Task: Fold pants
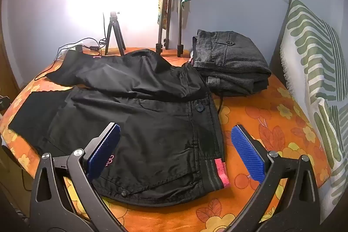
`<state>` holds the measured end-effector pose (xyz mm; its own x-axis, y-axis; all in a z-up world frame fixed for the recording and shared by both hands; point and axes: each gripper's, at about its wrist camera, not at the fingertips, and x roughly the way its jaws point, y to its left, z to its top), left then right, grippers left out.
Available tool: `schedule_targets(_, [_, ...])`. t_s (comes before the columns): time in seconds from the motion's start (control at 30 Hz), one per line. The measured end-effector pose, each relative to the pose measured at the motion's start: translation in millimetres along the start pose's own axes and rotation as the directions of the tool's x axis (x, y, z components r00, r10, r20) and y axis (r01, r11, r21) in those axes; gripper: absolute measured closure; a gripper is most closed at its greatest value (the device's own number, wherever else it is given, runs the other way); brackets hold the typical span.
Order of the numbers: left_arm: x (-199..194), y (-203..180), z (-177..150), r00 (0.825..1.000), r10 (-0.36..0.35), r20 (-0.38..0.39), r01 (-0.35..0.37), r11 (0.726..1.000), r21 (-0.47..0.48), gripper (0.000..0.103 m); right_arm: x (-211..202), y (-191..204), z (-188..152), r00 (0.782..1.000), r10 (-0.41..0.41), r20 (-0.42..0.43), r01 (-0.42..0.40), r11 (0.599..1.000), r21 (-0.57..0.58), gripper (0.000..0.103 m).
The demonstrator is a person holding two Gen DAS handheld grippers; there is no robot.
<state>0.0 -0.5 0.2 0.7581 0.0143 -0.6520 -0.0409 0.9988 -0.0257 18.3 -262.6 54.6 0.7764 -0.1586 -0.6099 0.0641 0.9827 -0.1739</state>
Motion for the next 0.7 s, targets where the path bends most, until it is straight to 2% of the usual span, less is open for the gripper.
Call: schedule_targets(0.7, [-3.2, -0.4, 0.6, 1.000, 0.002, 0.011, -0.002, 1.000, -0.007, 0.001, -0.6, -5.7, -1.8, 1.000, -0.005, -0.019, 0.005, 1.000, 0.015, 0.000])
